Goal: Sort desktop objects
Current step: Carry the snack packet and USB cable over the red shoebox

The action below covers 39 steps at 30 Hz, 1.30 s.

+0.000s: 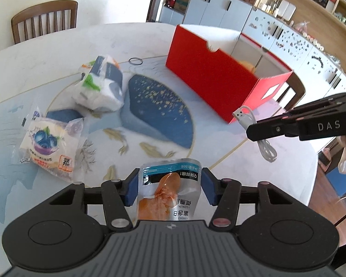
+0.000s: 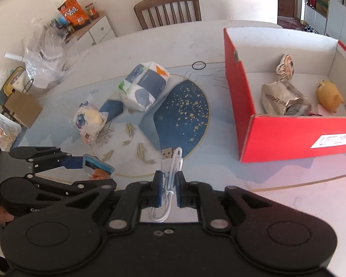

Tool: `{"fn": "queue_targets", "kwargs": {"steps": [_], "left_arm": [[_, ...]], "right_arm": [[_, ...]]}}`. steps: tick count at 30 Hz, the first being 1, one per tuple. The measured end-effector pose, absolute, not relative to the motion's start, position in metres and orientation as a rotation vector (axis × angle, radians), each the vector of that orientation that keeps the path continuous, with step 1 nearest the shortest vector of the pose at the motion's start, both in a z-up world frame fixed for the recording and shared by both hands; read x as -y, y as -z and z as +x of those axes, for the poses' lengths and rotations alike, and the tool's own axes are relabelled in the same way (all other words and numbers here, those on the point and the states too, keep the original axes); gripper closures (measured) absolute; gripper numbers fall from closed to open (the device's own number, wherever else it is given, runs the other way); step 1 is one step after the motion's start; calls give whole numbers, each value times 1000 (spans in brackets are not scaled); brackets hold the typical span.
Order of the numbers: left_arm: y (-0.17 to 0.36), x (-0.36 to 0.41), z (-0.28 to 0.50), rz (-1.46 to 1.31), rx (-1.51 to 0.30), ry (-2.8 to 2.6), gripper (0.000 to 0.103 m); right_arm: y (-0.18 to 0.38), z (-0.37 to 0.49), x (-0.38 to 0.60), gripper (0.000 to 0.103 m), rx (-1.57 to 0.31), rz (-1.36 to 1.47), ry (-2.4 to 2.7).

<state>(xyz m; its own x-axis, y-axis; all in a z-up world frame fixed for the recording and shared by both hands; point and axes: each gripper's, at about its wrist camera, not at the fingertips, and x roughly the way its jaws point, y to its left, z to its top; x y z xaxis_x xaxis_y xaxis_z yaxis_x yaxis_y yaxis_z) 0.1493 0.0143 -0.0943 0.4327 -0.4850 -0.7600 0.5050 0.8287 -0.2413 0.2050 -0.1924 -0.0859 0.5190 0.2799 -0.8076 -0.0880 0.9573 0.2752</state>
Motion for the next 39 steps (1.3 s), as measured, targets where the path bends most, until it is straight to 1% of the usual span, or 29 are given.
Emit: {"fn": "queue_targets", "kwargs": {"steps": [10,13,17,29,39], "left_arm": [[63,13,147,16,-858,668,55],[63,20,152,-5,-872,663,57],[51,29,154,-17,-854,672,57],[-7,81,179,-44,-766,740,57],[-43,134,215,-33,-706,759,57]], "right_arm": [[58,194,220,93,-931,239,-196],[54,193,229,92,-917,250,-188],[44,193,243,93,-891,253,-185],[28,217,306,92,-821,260,-126],[31,240,361,92,-794,259,-83]]}}
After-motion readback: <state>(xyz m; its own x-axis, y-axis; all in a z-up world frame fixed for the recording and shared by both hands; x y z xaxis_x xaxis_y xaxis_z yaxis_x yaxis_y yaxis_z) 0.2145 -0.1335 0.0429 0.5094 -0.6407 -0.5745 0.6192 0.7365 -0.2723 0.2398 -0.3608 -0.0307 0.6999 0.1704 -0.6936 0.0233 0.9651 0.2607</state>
